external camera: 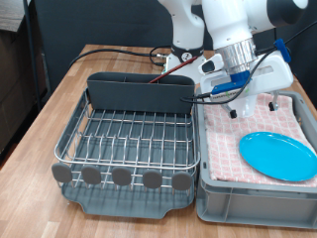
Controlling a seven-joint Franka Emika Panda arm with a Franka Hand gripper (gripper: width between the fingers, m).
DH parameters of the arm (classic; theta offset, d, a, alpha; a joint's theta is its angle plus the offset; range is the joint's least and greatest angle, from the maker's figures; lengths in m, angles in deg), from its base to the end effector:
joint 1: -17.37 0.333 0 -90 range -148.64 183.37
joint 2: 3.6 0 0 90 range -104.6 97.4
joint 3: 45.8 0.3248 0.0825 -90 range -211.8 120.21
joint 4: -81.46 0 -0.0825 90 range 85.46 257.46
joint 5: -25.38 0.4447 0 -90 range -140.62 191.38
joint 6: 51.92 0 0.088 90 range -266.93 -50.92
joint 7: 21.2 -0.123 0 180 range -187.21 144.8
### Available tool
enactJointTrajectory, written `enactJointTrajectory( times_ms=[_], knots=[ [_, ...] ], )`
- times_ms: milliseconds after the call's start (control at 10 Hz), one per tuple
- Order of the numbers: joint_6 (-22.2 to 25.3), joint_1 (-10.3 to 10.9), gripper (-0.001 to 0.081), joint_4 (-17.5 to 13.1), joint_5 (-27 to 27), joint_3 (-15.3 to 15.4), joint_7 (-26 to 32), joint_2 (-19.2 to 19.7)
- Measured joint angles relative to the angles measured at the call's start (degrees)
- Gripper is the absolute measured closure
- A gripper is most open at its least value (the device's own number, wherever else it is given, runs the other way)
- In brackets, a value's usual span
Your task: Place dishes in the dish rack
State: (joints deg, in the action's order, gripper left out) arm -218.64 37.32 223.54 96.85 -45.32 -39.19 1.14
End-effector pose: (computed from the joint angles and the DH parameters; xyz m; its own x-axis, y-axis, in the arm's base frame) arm 0.5000 0.1282 0.2157 0.4537 -0.8722 -0.1828 -0.8127 -0.3208 -0.4864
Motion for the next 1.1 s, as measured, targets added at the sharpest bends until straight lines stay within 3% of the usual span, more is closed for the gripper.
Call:
enactJointTrajectory(
  times_ms=[600,1100],
  knots=[
    [-0.28,0.0,0.0004,-3.05,12.07,0.98,11.09,3.69],
    [-0.99,-0.01,0.0004,-4.48,15.01,1.16,13.35,6.59]
  ],
)
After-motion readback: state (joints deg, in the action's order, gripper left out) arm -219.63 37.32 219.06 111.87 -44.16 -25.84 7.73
